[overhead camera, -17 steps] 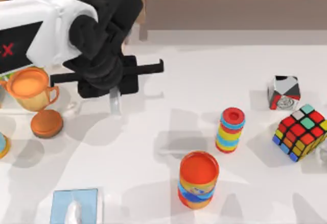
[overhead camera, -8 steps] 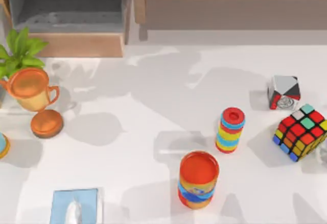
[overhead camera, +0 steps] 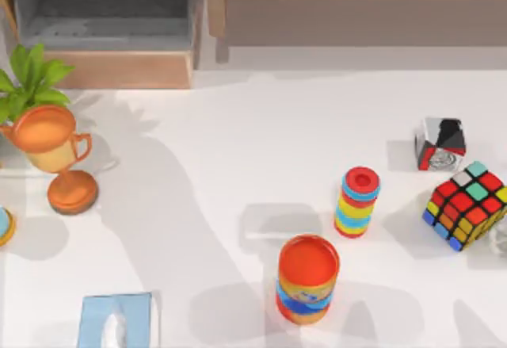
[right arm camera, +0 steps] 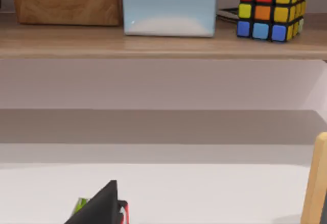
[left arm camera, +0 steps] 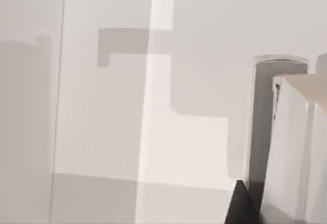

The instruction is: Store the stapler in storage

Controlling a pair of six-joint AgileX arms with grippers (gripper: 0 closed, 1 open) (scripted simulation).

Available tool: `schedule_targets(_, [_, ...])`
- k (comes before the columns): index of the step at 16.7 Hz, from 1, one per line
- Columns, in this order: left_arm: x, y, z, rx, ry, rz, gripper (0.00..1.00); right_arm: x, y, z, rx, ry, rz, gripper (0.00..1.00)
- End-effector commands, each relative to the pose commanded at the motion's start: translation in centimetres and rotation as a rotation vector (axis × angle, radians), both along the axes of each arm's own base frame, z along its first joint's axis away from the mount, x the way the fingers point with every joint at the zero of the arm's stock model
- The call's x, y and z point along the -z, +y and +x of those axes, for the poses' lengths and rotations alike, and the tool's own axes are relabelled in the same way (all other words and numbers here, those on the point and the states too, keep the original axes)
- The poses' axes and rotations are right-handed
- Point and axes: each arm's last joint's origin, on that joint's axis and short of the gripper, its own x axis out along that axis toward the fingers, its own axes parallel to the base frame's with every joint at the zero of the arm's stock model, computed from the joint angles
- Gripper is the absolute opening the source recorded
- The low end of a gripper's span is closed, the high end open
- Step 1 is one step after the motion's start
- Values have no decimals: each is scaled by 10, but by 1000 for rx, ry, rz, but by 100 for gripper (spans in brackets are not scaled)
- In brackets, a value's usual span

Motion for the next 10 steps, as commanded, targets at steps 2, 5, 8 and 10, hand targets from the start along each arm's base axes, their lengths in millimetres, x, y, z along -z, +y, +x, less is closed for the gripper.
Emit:
schedule_targets(2, [27, 8, -1, 36, 84, -41, 0, 0, 0, 0, 0, 0, 0, 100])
schedule_targets(5, [39, 9, -4, 57, 132, -67, 0, 0, 0, 0, 0, 0, 0, 100])
schedule_targets(8, [39, 7, -3, 60, 132, -63, 0, 0, 0, 0, 0, 0, 0, 100])
schedule_targets(10, [42, 8, -2, 63, 127, -63, 0, 0, 0, 0, 0, 0, 0, 100])
